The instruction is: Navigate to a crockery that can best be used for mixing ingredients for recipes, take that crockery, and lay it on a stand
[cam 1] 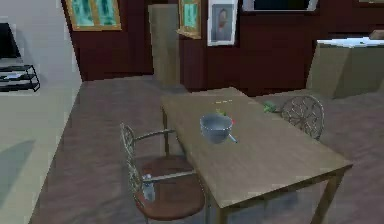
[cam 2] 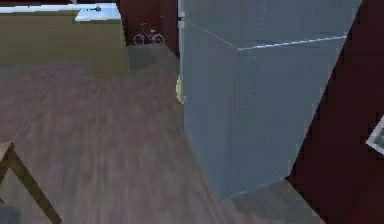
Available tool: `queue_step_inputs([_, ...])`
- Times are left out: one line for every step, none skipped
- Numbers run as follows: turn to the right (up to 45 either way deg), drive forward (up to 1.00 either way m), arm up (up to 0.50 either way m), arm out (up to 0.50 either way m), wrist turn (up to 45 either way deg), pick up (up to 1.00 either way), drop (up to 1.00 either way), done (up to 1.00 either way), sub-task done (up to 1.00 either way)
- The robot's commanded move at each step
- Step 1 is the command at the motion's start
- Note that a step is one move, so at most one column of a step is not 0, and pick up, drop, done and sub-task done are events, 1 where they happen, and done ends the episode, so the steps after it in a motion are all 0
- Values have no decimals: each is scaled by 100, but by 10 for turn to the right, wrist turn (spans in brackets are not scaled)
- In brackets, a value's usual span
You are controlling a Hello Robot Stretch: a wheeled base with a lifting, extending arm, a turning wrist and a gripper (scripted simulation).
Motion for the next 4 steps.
queue_step_inputs([-450, 0, 0, 0, 0, 0, 0, 0, 0])
queue_step_inputs([-330, 0, 0, 0, 0, 0, 0, 0, 0])
queue_step_inputs([450, 0, 0, 0, 0, 0, 0, 0, 0])
queue_step_inputs([90, 0, 0, 0, 0, 0, 0, 0, 0])
